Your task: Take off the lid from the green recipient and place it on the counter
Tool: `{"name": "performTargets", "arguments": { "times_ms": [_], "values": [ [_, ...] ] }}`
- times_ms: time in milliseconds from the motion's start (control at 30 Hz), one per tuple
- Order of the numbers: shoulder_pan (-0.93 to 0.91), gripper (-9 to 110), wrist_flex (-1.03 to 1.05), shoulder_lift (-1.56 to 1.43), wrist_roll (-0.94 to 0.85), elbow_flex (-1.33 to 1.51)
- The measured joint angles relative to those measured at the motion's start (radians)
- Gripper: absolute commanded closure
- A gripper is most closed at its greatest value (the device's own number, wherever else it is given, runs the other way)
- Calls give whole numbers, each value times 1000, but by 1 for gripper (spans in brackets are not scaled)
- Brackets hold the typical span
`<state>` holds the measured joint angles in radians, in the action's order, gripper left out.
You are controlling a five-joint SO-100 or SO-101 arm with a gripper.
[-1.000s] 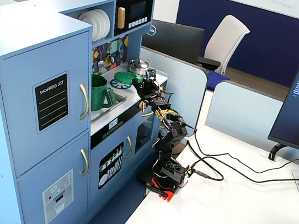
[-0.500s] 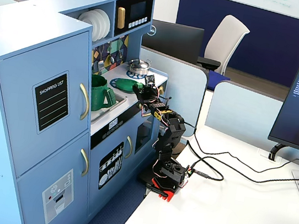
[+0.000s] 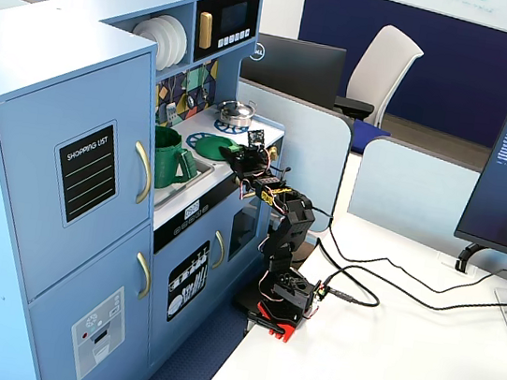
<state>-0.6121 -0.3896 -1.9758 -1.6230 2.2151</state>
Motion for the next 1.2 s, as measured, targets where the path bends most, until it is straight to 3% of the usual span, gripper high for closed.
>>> {"name": "performTargets", "arguments": {
  "times_ms": [367, 633, 733, 900, 1200],
  "values": [
    [0, 64, -6, -38, -3, 25],
    [0, 69, 149, -255, -32, 26],
    [11, 76, 255, -365, -37, 26],
    [60, 101, 538, -555, -37, 31],
    [172, 101, 1161, -830, -34, 44]
  ]
}}
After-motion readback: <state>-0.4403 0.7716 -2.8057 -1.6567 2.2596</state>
